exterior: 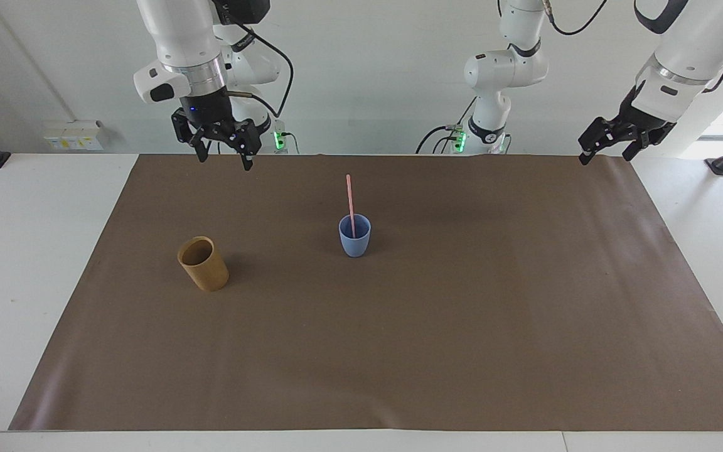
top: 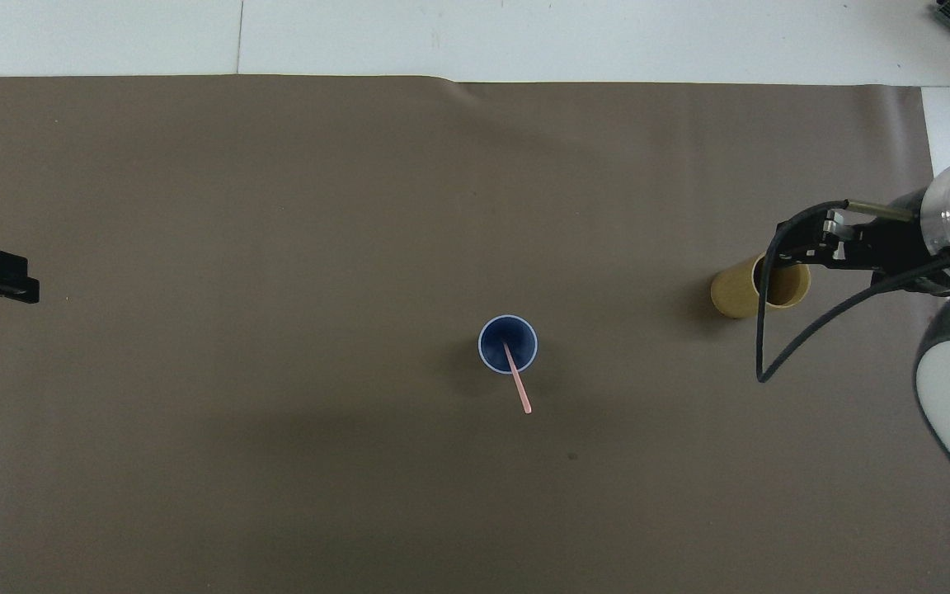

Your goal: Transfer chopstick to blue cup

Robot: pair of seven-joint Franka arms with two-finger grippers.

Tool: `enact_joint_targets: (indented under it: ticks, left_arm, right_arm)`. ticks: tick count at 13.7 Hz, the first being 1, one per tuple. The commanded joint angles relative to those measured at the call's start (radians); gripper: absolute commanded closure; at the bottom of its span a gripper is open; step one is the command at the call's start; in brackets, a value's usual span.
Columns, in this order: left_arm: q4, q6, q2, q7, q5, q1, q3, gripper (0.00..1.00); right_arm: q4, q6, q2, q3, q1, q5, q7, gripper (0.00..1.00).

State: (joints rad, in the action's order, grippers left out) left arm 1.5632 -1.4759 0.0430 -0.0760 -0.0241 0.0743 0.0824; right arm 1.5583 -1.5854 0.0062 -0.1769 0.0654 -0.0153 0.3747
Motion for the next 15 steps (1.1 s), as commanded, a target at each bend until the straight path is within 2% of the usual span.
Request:
enact_joint_targets:
  ticks: [1,5,15]
  left_arm:
    - [0.021,0.005,0.023,-0.004,0.001,0.006,0.002,0.00]
    - [0.021,0.005,0.023,-0.004,0.001,0.007,0.002,0.00]
    - [0.021,0.005,0.023,-0.004,0.001,0.006,0.002,0.00]
  right_arm:
    - [-0.060,0.042,0.034,-0.013,0.025,0.005,-0.039,0.00]
    - [-0.009,0.024,0.000,-0.015,0.025,0.011,-0.106,0.00]
    - [0.016,0.022,-0.014,-0.013,0.034,0.020,-0.142,0.00]
